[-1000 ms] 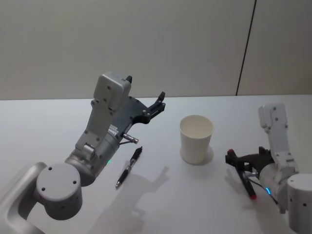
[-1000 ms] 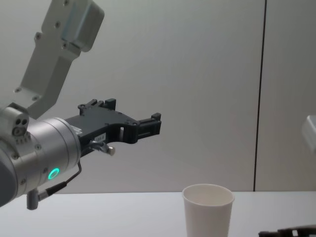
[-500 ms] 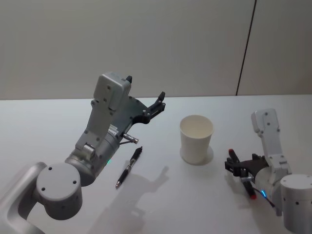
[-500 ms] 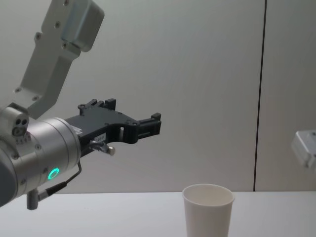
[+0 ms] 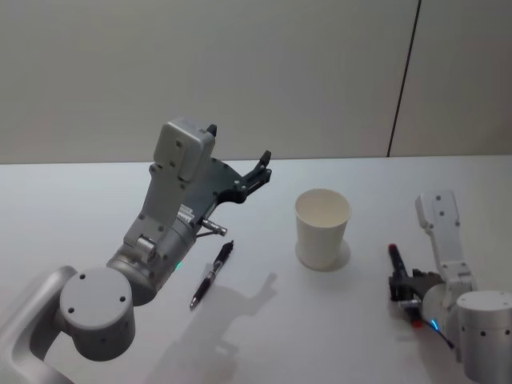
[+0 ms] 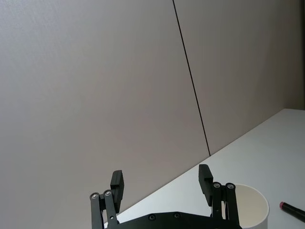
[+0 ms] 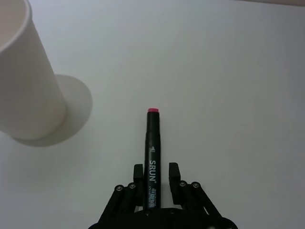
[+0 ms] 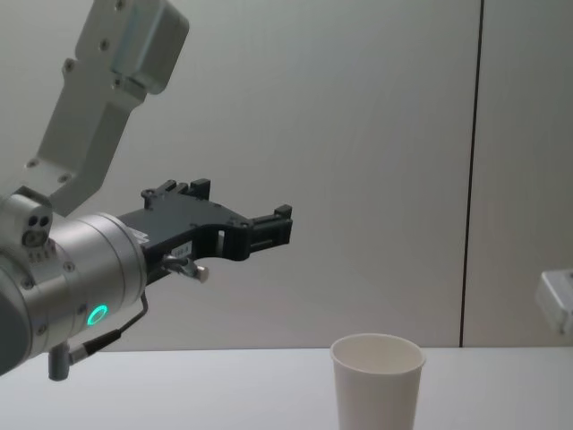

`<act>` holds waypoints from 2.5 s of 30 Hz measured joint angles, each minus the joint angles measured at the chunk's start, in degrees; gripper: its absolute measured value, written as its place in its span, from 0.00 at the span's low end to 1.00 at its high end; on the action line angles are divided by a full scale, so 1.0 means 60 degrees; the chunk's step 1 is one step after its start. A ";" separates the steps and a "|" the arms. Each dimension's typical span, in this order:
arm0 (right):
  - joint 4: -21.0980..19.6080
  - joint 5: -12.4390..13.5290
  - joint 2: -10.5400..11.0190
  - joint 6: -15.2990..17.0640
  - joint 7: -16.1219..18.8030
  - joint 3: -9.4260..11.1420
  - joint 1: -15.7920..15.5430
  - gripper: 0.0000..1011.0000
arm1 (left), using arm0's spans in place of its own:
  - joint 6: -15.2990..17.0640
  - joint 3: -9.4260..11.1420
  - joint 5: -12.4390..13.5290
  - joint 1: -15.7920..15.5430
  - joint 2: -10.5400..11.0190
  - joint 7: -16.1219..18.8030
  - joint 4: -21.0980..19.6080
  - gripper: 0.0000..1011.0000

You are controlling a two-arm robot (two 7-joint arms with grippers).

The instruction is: Place the pen into the pen holder.

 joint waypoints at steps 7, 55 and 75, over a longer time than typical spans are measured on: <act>0.0241 -0.0002 -0.0036 0.0023 -0.0003 0.0052 0.0062 0.18 | 0.0000 0.0000 0.0000 0.0000 0.0001 0.0000 0.0000 0.99; -0.1804 -0.0497 0.0317 -0.3241 0.1542 0.0045 -0.0897 0.18 | 0.0000 0.0000 0.0000 -0.0001 0.0001 0.0000 0.0001 0.99; -0.1637 -0.1080 0.0120 -0.5886 0.2176 -0.0162 -0.0721 0.18 | 0.0000 0.0000 0.0000 -0.0001 0.0001 0.0000 0.0000 0.99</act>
